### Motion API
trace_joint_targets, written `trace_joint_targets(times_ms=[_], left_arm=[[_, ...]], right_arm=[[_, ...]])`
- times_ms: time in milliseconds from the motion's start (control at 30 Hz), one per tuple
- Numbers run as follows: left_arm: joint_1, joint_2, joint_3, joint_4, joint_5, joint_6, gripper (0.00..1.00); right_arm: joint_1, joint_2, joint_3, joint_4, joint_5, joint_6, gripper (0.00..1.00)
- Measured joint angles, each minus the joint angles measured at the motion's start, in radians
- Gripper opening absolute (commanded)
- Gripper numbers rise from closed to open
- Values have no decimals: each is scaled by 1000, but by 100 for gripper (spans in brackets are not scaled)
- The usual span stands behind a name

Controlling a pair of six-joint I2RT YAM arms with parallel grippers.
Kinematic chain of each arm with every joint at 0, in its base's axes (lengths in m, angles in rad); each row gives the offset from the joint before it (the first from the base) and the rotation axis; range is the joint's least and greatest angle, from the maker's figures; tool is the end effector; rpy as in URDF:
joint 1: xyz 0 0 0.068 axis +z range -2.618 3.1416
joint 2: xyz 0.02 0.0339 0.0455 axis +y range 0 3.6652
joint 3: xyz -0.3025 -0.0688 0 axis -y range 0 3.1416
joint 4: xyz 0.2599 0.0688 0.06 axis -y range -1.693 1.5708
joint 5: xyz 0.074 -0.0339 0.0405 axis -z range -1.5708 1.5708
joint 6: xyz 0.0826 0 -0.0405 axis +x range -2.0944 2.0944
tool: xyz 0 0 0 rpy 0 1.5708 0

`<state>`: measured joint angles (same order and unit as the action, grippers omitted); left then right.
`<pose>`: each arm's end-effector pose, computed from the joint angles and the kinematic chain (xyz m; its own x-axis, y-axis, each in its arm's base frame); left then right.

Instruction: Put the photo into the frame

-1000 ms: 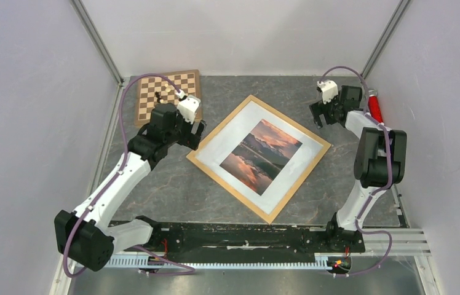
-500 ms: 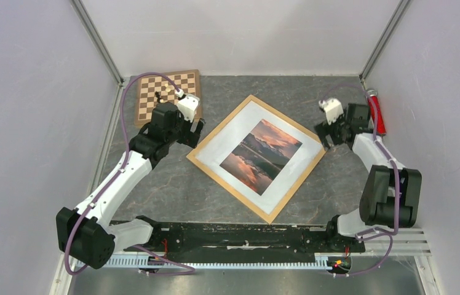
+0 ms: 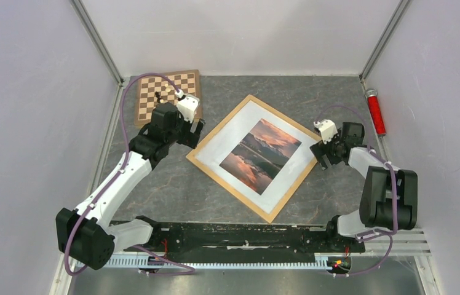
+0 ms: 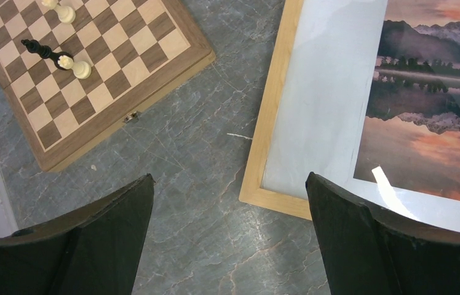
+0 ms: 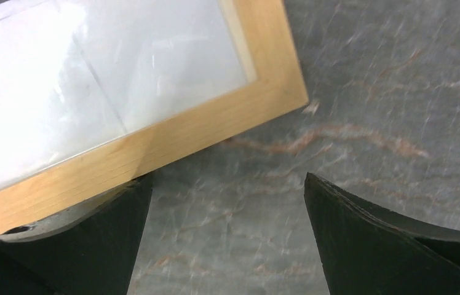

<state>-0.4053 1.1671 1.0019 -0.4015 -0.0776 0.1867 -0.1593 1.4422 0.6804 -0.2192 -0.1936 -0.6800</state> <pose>0.2776 -0.1121 0.3242 -0.4230 0.3829 -0.8213 0.4188 0.8863 0.1975 0.2957 -0.0314 0.1487 -0.6695 -0.5174 -0.5330 -0.4771 0.8495 -0.2254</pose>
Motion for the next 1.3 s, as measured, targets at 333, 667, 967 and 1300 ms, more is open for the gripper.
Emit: trace_joint_targets(times_ms=[333, 667, 967, 1300], left_arm=[[3, -18, -26, 3, -30, 0, 100], [77, -28, -39, 21, -42, -13, 100], [256, -117, -133, 107, 32, -121, 100], [349, -214, -235, 224, 179, -212, 100]], right_arm=[[-2, 334, 289, 166, -35, 138, 98], [-2, 246, 327, 191, -10, 215, 98], [-2, -266, 188, 100, -35, 223, 98], [-2, -603, -92, 30, -104, 250, 98]])
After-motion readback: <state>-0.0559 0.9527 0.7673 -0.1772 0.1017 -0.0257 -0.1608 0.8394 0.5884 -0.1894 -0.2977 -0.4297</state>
